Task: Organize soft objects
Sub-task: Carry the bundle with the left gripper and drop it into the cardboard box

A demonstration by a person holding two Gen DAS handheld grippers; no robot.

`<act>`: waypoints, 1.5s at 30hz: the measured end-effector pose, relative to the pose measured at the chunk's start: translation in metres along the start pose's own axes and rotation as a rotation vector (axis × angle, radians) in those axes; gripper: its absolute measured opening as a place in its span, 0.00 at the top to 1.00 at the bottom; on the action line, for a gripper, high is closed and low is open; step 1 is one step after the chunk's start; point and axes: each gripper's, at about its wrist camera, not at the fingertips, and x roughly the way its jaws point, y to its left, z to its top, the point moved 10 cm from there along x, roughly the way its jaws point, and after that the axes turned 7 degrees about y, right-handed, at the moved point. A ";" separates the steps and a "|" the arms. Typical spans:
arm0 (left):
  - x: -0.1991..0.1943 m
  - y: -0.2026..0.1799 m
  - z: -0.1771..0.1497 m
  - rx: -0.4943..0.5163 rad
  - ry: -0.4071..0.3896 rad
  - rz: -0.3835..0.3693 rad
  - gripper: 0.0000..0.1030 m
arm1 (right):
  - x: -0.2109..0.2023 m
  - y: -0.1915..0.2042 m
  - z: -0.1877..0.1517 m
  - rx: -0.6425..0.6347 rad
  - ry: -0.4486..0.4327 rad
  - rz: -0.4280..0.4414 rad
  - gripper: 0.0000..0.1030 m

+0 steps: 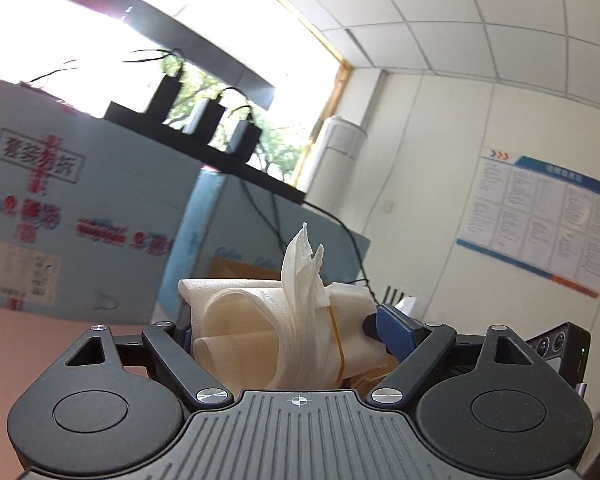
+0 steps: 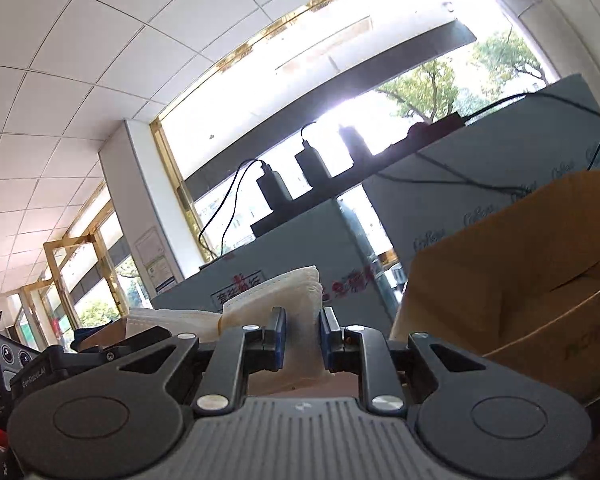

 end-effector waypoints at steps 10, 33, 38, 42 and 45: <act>0.113 -0.055 0.010 0.063 0.049 -0.130 0.16 | -0.022 -0.092 0.063 -0.009 -0.064 -0.182 0.77; 0.195 -0.033 -0.026 0.102 0.334 0.044 0.00 | 0.055 -0.173 0.044 -0.087 0.227 -0.458 0.44; 0.182 -0.033 -0.014 0.095 0.277 0.022 0.00 | 0.044 -0.159 0.056 -0.159 0.187 -0.506 0.32; 0.161 -0.030 -0.003 0.094 0.201 0.009 0.00 | 0.038 -0.136 0.061 -0.191 0.150 -0.473 0.25; 0.136 -0.020 0.001 0.099 0.152 0.036 0.00 | 0.033 -0.110 0.063 -0.206 0.114 -0.434 0.22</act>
